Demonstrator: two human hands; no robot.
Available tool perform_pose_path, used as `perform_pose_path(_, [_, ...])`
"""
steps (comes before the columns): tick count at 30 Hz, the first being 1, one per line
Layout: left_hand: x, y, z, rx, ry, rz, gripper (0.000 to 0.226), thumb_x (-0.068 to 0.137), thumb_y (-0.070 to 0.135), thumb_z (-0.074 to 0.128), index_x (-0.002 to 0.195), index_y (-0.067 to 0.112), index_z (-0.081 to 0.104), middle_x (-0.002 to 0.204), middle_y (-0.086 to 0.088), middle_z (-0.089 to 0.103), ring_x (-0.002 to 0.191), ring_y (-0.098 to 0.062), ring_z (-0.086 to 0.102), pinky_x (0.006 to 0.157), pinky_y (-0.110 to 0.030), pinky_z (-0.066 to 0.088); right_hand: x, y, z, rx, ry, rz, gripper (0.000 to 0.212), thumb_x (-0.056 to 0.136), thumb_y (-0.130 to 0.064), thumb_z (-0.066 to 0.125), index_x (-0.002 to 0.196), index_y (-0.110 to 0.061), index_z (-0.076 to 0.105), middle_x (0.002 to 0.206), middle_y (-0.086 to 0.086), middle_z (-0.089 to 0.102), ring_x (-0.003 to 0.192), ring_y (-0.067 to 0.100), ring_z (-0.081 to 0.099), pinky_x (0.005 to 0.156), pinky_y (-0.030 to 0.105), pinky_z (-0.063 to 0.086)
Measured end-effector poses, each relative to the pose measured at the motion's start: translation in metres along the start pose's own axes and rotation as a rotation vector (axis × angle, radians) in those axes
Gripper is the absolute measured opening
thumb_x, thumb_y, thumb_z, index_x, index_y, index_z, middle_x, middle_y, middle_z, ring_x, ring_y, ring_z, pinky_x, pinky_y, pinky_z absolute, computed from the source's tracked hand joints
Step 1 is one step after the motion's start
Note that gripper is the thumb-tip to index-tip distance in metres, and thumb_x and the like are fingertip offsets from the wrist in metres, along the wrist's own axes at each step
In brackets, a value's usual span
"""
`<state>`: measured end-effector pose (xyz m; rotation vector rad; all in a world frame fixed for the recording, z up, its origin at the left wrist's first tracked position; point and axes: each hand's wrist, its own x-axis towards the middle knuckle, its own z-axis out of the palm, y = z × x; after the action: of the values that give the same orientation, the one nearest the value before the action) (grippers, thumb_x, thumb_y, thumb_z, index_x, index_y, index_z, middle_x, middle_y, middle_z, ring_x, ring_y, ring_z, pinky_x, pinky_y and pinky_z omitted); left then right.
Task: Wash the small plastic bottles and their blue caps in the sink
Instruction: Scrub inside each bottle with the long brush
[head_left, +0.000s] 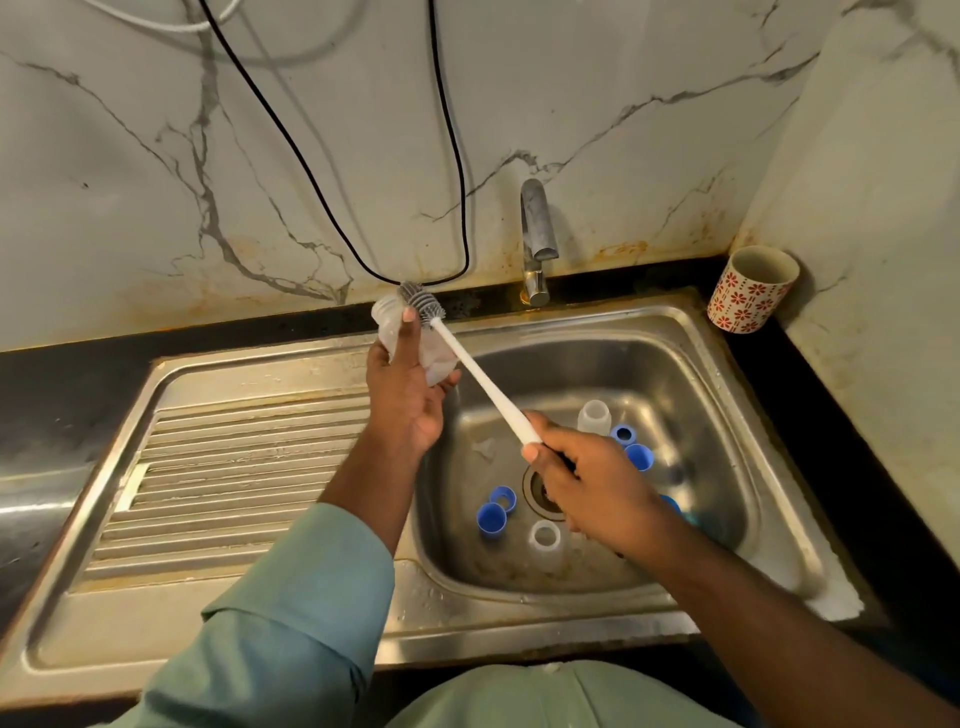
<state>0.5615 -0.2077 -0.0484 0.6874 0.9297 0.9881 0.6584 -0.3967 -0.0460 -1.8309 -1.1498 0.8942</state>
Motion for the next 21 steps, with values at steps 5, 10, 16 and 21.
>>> perform_pose_path(5, [0.015,0.022,-0.005,-0.187,0.173,-0.017,0.052,0.092,0.040,0.066,0.134,0.015,0.048,0.119,-0.011,0.064,0.101,-0.028,0.067,0.064,-0.035,0.059,-0.014,0.009,-0.002,-0.053,-0.074,-0.042,0.030,0.101,-0.028,0.046,0.128,-0.036,0.056,0.061,-0.014,0.052,0.051,0.000,0.048,0.052,0.014,0.041])
perform_pose_path(10, [-0.008,-0.008,0.006,0.027,0.036,-0.045,0.064,0.086,0.038,0.072,0.138,0.011,0.045,0.108,-0.010,0.061,0.086,-0.022,0.062,0.055,-0.029,0.052,0.004,0.003,0.000,0.050,0.018,-0.001,0.022,0.101,-0.030,0.047,0.119,-0.029,0.061,0.057,-0.008,0.044,0.046,0.002,0.041,0.045,0.021,0.038])
perform_pose_path(16, [0.009,0.019,-0.004,-0.176,0.183,-0.038,0.052,0.090,0.039,0.069,0.130,0.012,0.052,0.113,-0.011,0.067,0.093,-0.026,0.069,0.061,-0.033,0.058,-0.013,0.008,-0.006,-0.036,-0.070,-0.091,0.031,0.101,-0.024,0.049,0.121,-0.046,0.055,0.058,-0.015,0.054,0.051,-0.001,0.049,0.050,0.013,0.039])
perform_pose_path(21, [-0.008,0.008,0.001,-0.025,0.051,-0.052,0.039,0.084,0.031,0.077,0.114,0.011,0.061,0.111,-0.014,0.068,0.098,-0.031,0.066,0.066,-0.037,0.057,0.001,0.010,-0.004,-0.013,0.025,-0.083,0.028,0.100,-0.028,0.049,0.118,-0.047,0.057,0.056,-0.008,0.047,0.047,0.003,0.043,0.047,0.016,0.039])
